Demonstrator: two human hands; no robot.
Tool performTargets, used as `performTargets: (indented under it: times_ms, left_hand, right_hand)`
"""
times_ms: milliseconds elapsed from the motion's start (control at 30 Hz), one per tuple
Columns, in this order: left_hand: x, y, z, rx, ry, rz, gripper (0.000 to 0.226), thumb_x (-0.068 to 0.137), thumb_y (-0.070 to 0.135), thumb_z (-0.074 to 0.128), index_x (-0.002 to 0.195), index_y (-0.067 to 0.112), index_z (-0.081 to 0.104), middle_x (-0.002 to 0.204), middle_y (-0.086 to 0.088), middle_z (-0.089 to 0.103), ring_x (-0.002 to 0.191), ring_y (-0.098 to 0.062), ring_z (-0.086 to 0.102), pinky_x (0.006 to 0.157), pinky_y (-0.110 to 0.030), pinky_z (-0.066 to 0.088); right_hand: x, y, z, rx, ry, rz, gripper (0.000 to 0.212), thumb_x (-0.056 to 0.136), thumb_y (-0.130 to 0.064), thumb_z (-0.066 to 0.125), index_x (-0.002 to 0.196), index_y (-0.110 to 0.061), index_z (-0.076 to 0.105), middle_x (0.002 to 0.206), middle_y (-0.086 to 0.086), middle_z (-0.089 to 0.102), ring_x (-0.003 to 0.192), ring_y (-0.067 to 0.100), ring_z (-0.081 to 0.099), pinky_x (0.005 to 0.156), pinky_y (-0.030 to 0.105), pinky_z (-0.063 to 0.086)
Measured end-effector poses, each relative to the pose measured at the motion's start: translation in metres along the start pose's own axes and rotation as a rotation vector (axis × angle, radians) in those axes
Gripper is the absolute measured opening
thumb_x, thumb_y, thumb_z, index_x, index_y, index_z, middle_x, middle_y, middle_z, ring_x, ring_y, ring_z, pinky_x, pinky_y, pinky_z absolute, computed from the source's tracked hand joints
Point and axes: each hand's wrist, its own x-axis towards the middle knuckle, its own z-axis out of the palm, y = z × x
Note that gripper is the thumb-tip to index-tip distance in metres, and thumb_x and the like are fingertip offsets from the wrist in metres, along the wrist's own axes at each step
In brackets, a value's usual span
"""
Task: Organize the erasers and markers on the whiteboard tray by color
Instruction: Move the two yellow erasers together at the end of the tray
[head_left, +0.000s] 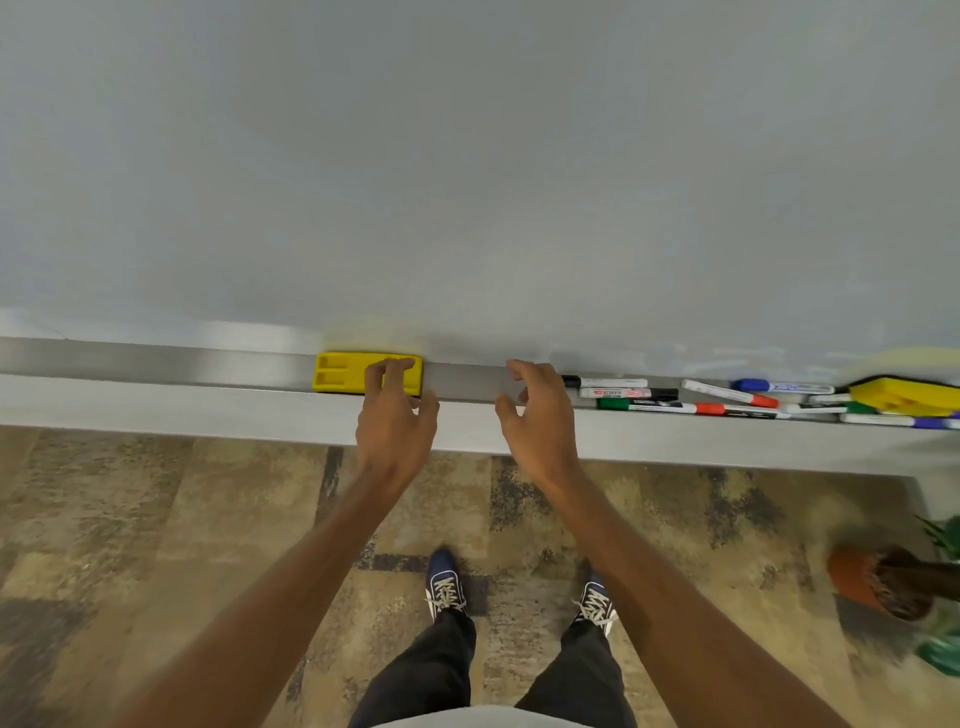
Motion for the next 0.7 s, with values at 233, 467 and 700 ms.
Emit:
performTargets:
  times_ms: [233,467,700]
  left_hand:
    - [-0.031,0.064,0.055,-0.009,-0.029,0.098,0.037,0.096,0.022,0.062,0.132,0.017,0.054,0.137,-0.003,0.048,0.08,-0.011,0.061,0.071,-0.031,0.046]
    - [-0.065,0.135,0.128,-0.003,-0.096,0.107,0.041,0.095,0.022,0.063,0.135,0.02,0.053,0.133,0.002,0.053,0.08,-0.007,0.06,0.073,-0.032,0.049]
    - [-0.095,0.212,0.216,-0.014,-0.154,0.133,0.046,0.093,0.033,0.067,0.135,0.022,0.053,0.127,0.004,0.062,0.094,-0.012,0.066,0.081,-0.036,0.053]
  right_hand:
    - [-0.005,0.045,-0.076,-0.1,0.123,-0.169,0.042,0.095,-0.019,0.06,0.136,-0.015,0.052,0.128,0.001,0.056,0.102,0.014,0.062,0.079,0.036,0.057]
    - [-0.004,0.113,-0.166,-0.164,0.188,-0.185,0.043,0.095,-0.026,0.063,0.136,-0.015,0.053,0.13,0.005,0.056,0.106,0.02,0.063,0.079,0.038,0.06]
    - [0.003,0.191,-0.26,-0.227,0.23,-0.122,0.045,0.092,-0.031,0.066,0.134,-0.019,0.055,0.131,0.004,0.057,0.115,0.021,0.058,0.088,0.037,0.056]
